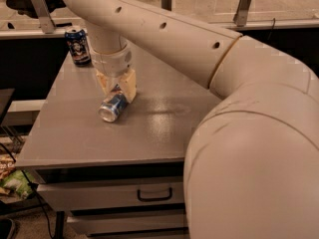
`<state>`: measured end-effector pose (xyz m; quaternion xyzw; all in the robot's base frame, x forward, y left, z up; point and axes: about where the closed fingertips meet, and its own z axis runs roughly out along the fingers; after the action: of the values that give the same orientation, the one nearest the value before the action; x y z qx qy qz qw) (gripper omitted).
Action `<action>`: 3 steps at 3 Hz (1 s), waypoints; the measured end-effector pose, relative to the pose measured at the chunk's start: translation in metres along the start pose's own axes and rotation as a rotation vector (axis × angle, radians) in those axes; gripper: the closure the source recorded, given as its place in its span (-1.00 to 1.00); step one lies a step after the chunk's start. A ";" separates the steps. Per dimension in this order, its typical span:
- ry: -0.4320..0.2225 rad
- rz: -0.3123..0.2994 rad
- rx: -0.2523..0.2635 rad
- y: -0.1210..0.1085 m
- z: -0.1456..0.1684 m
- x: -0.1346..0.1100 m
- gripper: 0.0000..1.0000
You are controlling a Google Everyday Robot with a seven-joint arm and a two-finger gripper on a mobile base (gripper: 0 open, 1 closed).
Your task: Place redbull can upright
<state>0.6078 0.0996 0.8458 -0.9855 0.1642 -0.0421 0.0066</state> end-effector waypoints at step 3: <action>0.175 -0.010 0.272 0.001 -0.070 0.000 1.00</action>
Offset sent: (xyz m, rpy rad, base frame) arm -0.0047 -0.0065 0.0907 0.2124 -0.3036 0.0127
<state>0.6016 0.0988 0.9153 -0.9689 0.1519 -0.1498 0.1253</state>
